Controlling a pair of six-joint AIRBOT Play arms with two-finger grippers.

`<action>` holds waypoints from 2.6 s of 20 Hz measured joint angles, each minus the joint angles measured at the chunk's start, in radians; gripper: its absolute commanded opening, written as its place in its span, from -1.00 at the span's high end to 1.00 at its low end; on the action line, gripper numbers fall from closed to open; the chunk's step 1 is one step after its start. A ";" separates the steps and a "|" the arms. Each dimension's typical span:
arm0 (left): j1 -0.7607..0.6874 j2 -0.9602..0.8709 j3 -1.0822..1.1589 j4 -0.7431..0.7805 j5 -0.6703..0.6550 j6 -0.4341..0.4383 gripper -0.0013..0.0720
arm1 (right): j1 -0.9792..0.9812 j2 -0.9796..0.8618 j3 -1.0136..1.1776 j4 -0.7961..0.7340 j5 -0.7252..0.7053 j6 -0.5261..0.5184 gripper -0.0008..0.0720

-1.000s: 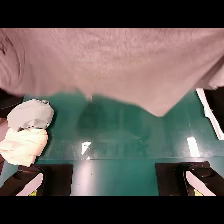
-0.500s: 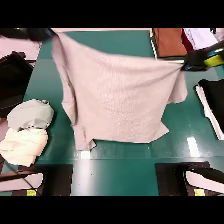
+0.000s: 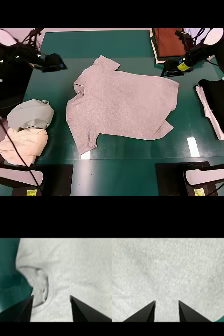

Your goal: Fold the shirts.

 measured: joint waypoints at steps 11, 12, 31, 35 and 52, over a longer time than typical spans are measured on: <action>0.046 0.257 -0.774 0.029 0.138 0.019 -0.50 | -0.002 0.338 -0.411 0.009 -0.087 -0.025 0.06; 0.043 0.263 -0.813 0.009 0.160 0.031 -0.50 | -0.002 0.354 -0.428 0.008 -0.093 -0.025 0.06; -0.062 0.276 -0.792 -0.077 0.198 0.081 0.91 | -0.497 0.472 -1.105 0.129 -0.118 -0.119 -0.19; -0.062 0.276 -0.788 -0.082 0.200 0.082 0.91 | -0.483 0.414 -1.159 0.261 -0.213 -0.159 0.12; -0.063 0.700 -0.072 -0.051 0.147 -0.002 0.91 | -0.361 0.792 -0.359 0.216 -0.251 -0.182 0.94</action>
